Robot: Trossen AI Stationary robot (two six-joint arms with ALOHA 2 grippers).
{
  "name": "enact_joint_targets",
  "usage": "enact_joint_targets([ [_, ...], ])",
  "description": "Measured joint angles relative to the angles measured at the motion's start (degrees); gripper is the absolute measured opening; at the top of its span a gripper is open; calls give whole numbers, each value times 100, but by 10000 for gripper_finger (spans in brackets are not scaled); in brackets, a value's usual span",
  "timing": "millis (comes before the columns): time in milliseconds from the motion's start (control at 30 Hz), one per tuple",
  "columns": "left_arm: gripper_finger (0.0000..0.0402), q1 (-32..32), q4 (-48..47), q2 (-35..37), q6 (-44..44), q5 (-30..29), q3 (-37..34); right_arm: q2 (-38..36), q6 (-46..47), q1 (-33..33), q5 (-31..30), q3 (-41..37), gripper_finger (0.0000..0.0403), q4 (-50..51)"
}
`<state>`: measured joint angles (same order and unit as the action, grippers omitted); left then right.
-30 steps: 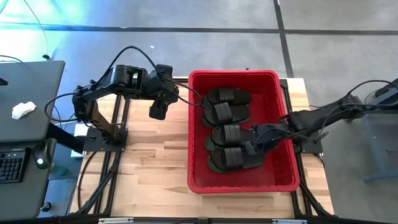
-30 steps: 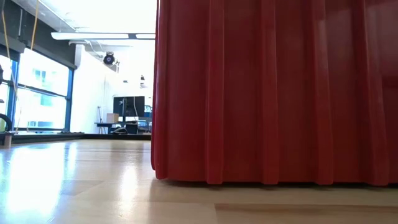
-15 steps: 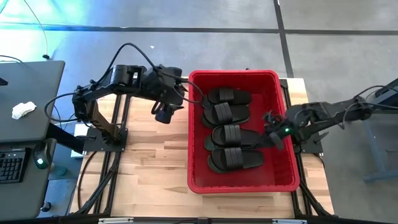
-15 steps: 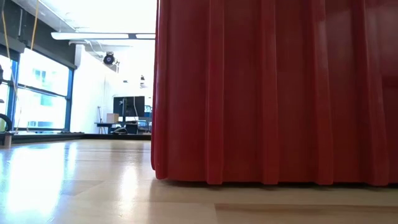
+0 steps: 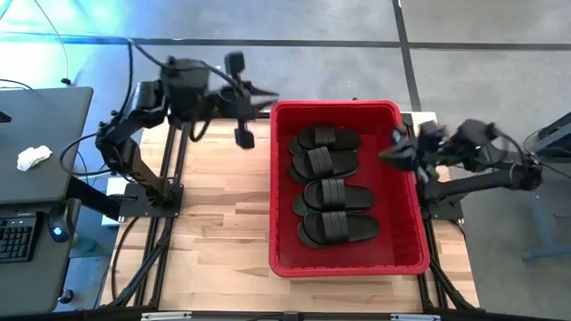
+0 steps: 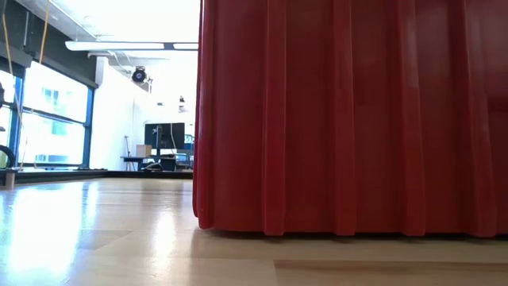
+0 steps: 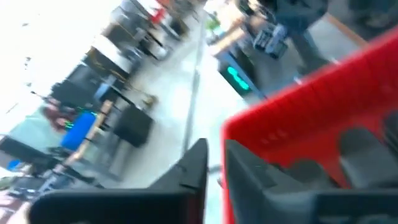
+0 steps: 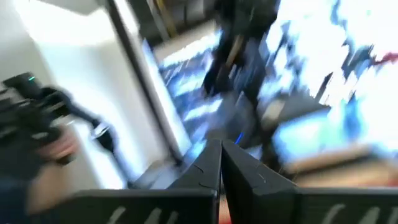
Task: Pick and place slides into bin
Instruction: Return to Home Position
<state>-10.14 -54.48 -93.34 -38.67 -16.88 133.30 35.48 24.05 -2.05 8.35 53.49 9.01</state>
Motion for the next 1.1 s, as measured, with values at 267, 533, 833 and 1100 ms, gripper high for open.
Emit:
enact_joint_targets([
  [267, 21, -909, 654, -7, 27, 189, 104, -105, -2177, 1196, -242, 0, 0, -2000],
  [533, 2, -1948, 795, 12, 145, 283, 104, 367, -3785, 2587, -1170, 1017, 0, -2159],
  [833, 1, -3072, 788, 129, -61, 1110, 104, 1520, -4742, 4279, -1280, 2933, 0, -1696],
  [1100, 2, -4359, 759, 170, -161, 2136, 102, 1453, -4985, 5566, -1679, 2986, 0, -1932],
])
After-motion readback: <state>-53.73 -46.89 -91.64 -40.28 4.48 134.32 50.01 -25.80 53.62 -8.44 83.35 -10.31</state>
